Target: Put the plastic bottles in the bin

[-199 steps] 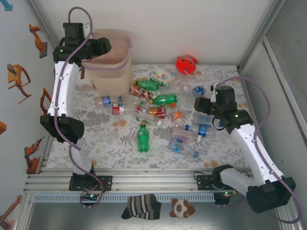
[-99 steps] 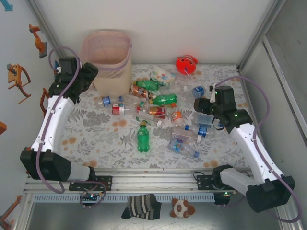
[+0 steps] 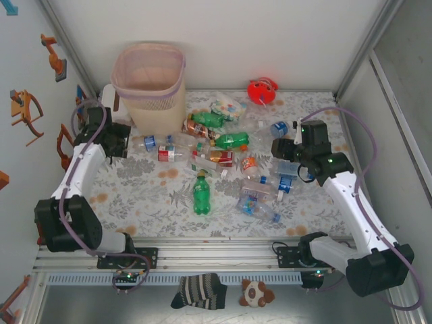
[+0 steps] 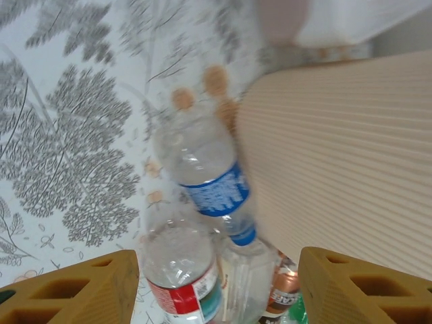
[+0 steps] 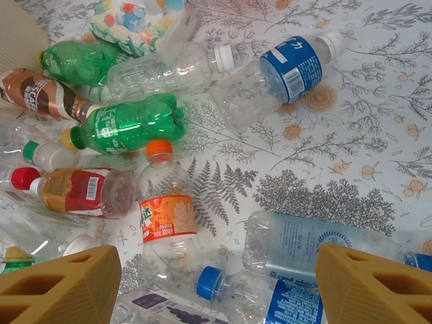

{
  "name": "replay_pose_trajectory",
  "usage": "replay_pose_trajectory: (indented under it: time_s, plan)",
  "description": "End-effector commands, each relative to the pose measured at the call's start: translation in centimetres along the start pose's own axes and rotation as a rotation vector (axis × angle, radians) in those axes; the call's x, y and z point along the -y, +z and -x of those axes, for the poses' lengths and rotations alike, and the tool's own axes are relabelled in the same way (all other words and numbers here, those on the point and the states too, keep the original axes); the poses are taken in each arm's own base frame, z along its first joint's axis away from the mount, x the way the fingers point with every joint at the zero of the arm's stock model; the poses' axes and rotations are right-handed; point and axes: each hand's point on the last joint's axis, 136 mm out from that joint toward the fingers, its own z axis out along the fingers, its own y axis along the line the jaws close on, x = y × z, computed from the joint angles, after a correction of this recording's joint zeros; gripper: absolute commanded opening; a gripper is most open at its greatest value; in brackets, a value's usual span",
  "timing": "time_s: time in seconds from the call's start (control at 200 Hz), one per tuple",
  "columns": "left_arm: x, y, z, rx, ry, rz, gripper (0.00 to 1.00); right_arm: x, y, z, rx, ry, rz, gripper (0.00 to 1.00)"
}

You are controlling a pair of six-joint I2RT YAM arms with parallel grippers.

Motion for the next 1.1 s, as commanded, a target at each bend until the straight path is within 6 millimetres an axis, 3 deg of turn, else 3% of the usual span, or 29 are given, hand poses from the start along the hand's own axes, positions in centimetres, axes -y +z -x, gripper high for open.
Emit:
replay_pose_trajectory:
  time_s: [0.0, 0.225, 0.521, 0.766, 1.097]
  plan:
    - [0.5, 2.0, -1.3, -0.14, -0.135, -0.043, 0.63, -0.2, -0.4, -0.1, 0.009, -0.014, 0.004, 0.75]
    - [-0.5, 6.0, -2.2, -0.263, -0.265, 0.026, 0.66, -0.1, -0.5, -0.2, 0.013, -0.009, 0.0, 0.75]
    - [-0.2, 9.7, -2.4, -0.312, -0.431, 0.053, 0.74, 0.2, -0.9, -0.4, 0.017, -0.008, -0.013, 0.75]
    - [1.1, 10.9, -1.8, -0.297, -0.484, 0.048, 0.74, 0.4, -1.0, -0.5, 0.018, -0.007, -0.022, 0.75]
    - [1.0, 12.8, -2.0, -0.303, -0.523, 0.089, 0.78, 0.5, -0.9, -0.2, 0.024, -0.01, -0.028, 0.75]
